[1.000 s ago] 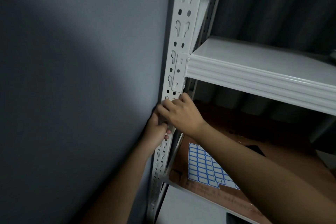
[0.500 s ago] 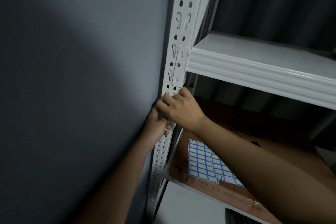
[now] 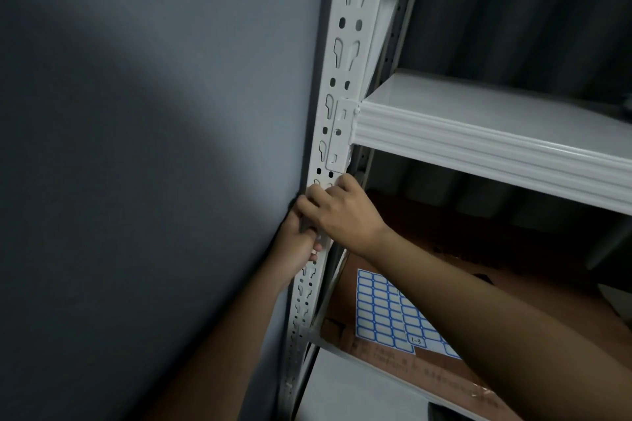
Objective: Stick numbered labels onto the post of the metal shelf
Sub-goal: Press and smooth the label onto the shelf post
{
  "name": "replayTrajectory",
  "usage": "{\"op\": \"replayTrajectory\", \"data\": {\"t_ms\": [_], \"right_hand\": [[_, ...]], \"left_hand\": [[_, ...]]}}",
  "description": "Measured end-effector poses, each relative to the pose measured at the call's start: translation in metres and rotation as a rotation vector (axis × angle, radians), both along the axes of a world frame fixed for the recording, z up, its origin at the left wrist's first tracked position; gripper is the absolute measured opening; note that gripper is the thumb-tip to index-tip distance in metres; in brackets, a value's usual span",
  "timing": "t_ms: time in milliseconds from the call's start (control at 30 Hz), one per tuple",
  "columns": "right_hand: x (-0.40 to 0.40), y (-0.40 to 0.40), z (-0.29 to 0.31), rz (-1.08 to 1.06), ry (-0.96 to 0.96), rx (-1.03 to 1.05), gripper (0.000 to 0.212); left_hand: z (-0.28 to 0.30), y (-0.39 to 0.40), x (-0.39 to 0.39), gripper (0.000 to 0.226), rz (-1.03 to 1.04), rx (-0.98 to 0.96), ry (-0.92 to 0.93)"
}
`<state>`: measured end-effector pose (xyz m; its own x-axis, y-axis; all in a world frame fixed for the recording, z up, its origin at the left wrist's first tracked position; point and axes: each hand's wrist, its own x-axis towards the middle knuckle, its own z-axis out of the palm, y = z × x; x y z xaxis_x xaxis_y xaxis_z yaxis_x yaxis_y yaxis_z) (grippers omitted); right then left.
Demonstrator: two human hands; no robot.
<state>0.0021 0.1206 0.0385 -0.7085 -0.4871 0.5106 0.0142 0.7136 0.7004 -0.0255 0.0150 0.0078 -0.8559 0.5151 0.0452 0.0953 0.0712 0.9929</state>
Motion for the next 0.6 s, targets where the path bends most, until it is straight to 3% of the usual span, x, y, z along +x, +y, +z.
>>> {"op": "replayTrajectory", "data": {"t_ms": [600], "right_hand": [[0.0071, -0.0014, 0.008, 0.012, 0.019, -0.061, 0.026]], "left_hand": [[-0.0043, -0.0042, -0.0031, 0.056, -0.068, 0.013, -0.003]]}}
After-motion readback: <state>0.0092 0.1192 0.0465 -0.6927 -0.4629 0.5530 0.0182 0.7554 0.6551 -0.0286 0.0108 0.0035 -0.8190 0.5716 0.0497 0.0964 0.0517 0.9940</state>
